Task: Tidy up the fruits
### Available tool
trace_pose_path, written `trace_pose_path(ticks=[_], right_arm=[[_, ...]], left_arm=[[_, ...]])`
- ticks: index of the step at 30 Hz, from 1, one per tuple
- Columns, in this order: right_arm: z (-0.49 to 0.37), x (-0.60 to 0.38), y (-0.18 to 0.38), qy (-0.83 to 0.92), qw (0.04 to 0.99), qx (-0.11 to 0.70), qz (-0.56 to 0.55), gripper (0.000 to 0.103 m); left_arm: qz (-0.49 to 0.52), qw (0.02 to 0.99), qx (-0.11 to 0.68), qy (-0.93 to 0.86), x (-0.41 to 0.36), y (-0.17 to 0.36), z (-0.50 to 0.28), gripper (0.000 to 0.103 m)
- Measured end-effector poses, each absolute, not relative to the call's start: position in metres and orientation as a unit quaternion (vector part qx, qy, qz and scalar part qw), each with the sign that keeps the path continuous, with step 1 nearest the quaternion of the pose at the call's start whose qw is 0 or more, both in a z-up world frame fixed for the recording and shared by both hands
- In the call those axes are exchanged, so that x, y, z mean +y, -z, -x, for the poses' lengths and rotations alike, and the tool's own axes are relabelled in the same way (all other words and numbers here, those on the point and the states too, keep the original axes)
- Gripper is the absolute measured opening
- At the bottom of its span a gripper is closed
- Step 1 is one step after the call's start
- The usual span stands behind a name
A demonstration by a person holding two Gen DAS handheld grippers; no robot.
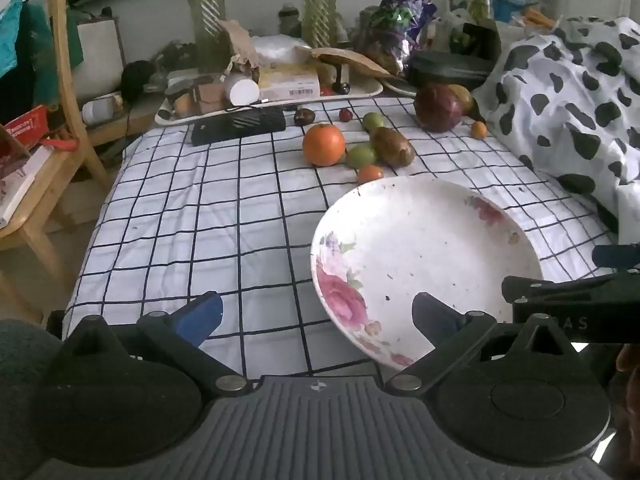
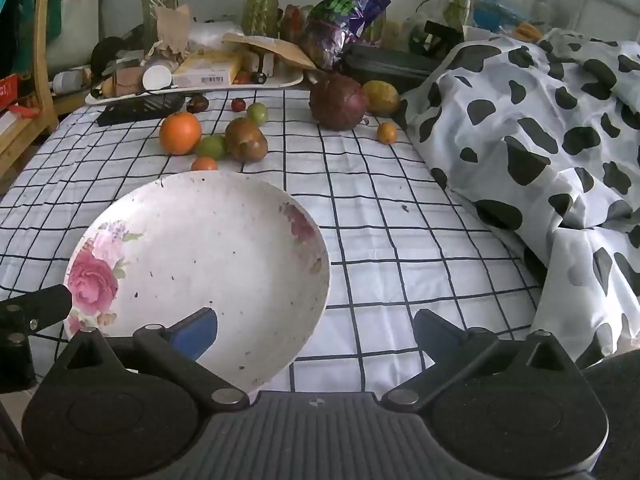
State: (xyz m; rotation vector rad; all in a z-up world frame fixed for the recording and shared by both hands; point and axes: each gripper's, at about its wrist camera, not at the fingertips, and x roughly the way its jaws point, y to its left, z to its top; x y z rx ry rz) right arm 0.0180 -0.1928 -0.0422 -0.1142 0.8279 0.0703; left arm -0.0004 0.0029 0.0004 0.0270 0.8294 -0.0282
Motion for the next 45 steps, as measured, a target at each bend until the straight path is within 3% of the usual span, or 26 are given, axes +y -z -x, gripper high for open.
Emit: trace_pose_path(ticks=[13,45], right_arm=[[-0.027,-0.194,0.044,-0.039,0.903,0.425,0.043,0.103],[-0.025,-0.199,0.047,-0.037,0.901,0.43,0.034,0.103]], left_arm=[[-0.031,0.9,0.435,0.012,-0.003,0.01,-0.006,0.103],[-0.036,0.9,0.433,0.019,-0.004,0.011,-0.005,0.103]])
